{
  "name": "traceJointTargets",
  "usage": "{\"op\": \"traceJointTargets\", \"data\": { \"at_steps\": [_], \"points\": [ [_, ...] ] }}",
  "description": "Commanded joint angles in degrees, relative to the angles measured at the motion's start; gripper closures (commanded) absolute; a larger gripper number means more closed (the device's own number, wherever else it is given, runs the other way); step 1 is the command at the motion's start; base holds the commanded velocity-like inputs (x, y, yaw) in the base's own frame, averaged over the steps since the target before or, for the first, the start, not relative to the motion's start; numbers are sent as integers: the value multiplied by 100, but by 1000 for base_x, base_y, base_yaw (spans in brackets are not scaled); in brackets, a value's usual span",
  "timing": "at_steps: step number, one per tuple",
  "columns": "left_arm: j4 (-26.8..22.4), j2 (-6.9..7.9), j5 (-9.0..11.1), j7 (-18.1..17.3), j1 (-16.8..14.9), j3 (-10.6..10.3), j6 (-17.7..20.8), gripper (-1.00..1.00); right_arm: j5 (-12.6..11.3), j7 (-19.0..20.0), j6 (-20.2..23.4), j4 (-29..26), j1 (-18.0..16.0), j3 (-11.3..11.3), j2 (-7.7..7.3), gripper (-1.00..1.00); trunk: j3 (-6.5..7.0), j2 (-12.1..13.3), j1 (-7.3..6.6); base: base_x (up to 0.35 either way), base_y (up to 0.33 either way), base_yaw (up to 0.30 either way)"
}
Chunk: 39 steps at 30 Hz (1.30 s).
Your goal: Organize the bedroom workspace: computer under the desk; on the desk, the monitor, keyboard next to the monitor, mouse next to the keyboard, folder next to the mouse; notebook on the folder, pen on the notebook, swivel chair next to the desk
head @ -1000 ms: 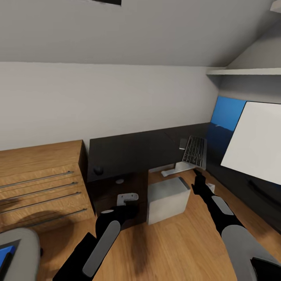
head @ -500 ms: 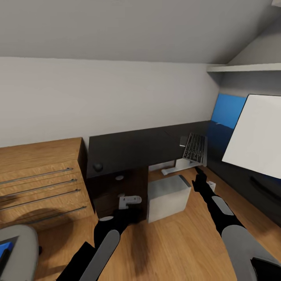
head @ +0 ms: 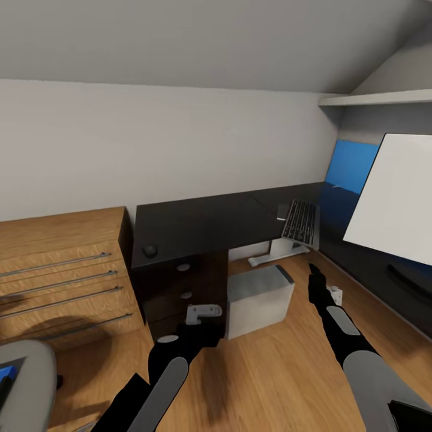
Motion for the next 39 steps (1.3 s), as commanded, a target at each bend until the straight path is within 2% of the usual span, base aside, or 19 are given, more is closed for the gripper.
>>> {"op": "traceJointTargets", "data": {
  "at_steps": [1,7,12,17,23,27,35,39],
  "points": [
    [-3,0,55,59,-5,-6,6,-100,-21,-44,-4,15,-2,-2,-11,-100,-24,-44,22,0,0,0],
    [2,-1,60,60,-5,-6,6,-100,94,-136,-7,18,26,-1,-26,-100,-131,-285,154,0,0,0],
    [22,1,60,60,-5,-6,6,-100,122,-101,4,-9,97,0,-28,-100,-131,-285,154,0,0,0],
    [56,6,63,53,-5,-6,6,-100,114,120,109,-27,120,3,-12,-100,-131,-285,154,0,0,0],
    [138,10,62,51,-5,-4,1,-100,103,847,373,-36,125,13,31,-100,-131,-285,154,0,0,0],
    [166,9,58,51,-5,-9,1,-100,96,1148,425,-37,127,27,43,-100,-131,-285,154,0,0,0],
    [182,8,56,51,-5,-19,-2,-100,82,1292,455,-38,127,28,48,-100,-131,-285,154,0,0,0],
    [192,8,49,58,-5,-158,-7,-100,81,1306,454,-38,127,27,48,-100,-131,-285,154,38,0,0]
  ]
}}
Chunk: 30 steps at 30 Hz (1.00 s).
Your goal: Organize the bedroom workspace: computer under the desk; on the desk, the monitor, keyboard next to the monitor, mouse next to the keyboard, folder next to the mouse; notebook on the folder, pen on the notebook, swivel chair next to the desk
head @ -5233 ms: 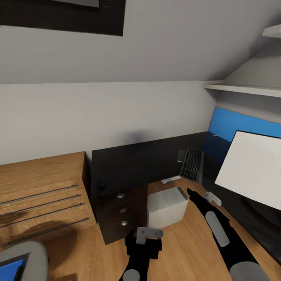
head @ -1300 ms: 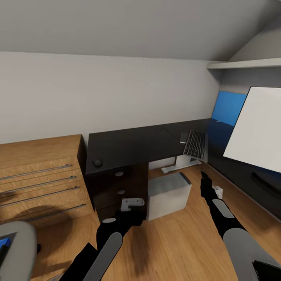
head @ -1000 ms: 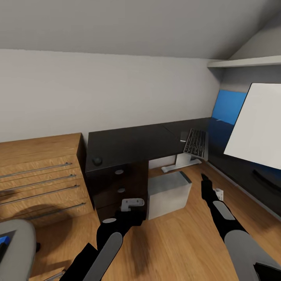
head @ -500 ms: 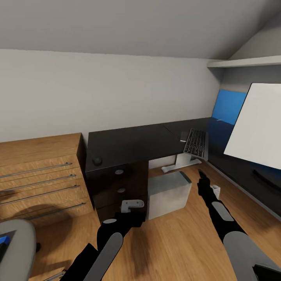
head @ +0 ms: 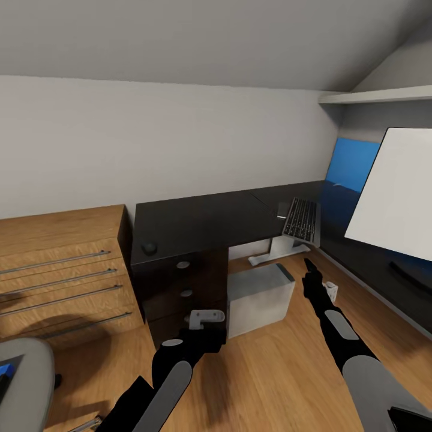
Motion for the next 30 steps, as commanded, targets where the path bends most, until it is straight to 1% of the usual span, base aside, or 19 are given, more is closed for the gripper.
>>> {"op": "traceJointTargets", "data": {
  "at_steps": [1,6,8,16,23,26,30],
  "points": [
    [-2,0,49,65,-5,-89,5,-100,-59,31,45,4,-4,-13,1,-100,-5,-2,0,166,0,0],
    [12,0,47,80,-5,-281,3,-100,-51,46,34,1,-3,-9,1,-100,-5,-2,0,239,0,0],
    [15,0,49,84,-5,-326,2,-100,-47,52,33,-2,-3,-11,1,-100,-5,-2,0,294,0,0],
    [40,-3,51,84,-5,-367,2,-100,-41,125,21,-89,-2,-21,1,-100,-5,-2,0,290,0,0],
    [111,-1,51,42,-5,-417,-3,-100,-40,156,30,-153,-2,-25,-2,-100,-5,-2,0,75,0,0],
    [118,0,51,51,-5,-490,-6,-100,-40,159,32,-159,-3,-25,-1,-100,49,118,-66,19,0,0],
    [123,-4,51,67,-5,-537,-6,-100,-40,148,28,-160,-2,-25,-3,-100,120,278,-154,7,0,0]
  ]
}}
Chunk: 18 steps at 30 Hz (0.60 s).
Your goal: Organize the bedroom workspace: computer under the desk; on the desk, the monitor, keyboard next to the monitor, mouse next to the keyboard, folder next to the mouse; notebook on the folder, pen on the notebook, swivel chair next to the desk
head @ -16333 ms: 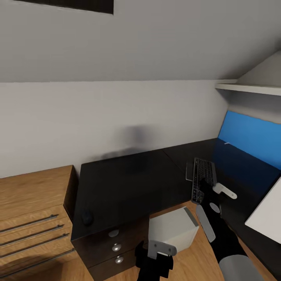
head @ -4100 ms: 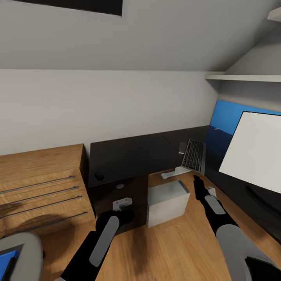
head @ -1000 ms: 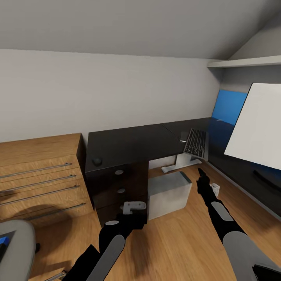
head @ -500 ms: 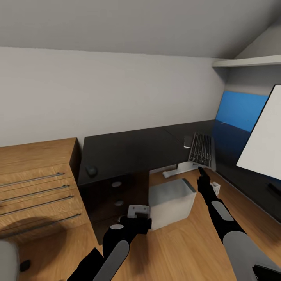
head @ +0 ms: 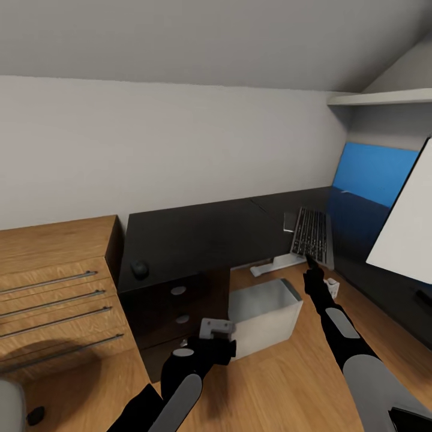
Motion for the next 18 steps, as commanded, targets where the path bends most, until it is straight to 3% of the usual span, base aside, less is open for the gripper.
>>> {"op": "traceJointTargets", "data": {
  "at_steps": [1,12,18],
  "points": [
    [-3,-1,55,62,-6,-14,6,-100,-59,18,44,5,-4,-14,0,-100,13,39,-23,4,0,0],
    [8,-4,64,41,-6,-58,5,-100,-98,-133,50,52,-5,-51,-10,-100,31,79,-45,6,0,0],
    [12,-4,64,31,-6,-152,-2,-100,-109,-255,43,60,-5,-56,-12,-100,31,79,-45,171,0,0]
  ]
}}
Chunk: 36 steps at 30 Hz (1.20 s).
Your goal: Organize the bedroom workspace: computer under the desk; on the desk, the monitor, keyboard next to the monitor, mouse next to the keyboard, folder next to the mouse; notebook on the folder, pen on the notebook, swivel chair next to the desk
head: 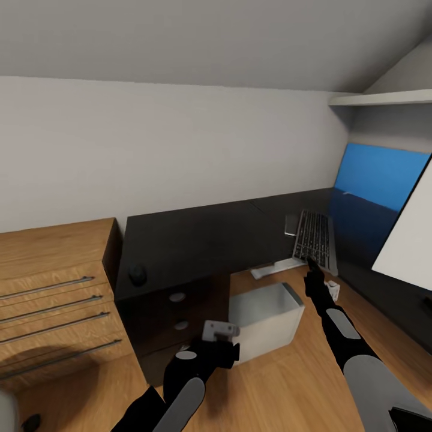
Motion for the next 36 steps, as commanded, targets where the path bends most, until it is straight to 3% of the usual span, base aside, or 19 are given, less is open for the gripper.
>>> {"op": "traceJointTargets", "data": {
  "at_steps": [1,30,36],
  "points": [
    [-5,0,54,59,-6,-20,6,-100,-60,17,44,4,-4,-16,1,-100,-5,-2,1,139,0,0],
    [-4,0,49,67,-6,-101,1,-100,-97,-9,42,6,-5,-17,-6,-100,-5,-2,1,55,0,0],
    [-4,0,53,71,-6,-102,2,-100,-103,-9,42,6,-3,-17,-8,-100,102,238,-131,0,0,0]
  ]
}}
